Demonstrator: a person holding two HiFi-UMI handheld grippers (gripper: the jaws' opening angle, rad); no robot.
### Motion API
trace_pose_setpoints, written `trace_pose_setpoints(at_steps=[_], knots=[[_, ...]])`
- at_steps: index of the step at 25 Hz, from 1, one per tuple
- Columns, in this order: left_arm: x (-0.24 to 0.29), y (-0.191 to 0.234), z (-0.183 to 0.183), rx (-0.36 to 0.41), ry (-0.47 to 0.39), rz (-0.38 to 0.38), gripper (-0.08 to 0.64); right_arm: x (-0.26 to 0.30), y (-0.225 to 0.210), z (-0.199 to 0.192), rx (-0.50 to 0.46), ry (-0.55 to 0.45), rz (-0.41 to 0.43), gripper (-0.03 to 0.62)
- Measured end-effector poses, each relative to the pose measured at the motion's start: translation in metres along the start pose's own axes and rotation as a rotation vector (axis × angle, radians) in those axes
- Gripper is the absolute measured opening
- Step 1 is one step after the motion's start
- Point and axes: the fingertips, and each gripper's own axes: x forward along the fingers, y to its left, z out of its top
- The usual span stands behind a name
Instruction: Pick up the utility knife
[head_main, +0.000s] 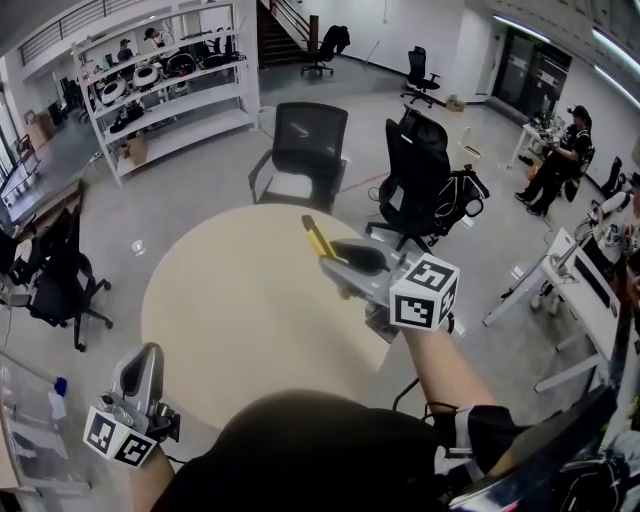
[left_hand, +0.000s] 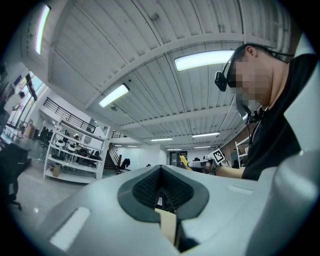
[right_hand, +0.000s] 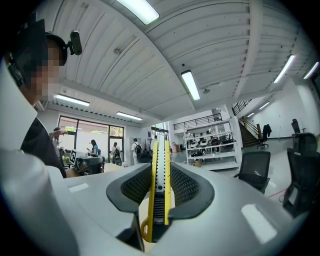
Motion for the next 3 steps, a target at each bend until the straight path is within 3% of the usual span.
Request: trace_pose_setpoints(at_steps=[3], knots=[[0.0017,-0.002,-0.0001,0.001,0.002,0.002,0.0,-0.002,-0.0035,0.0007,0.002,-0.008,-0.001,0.13]])
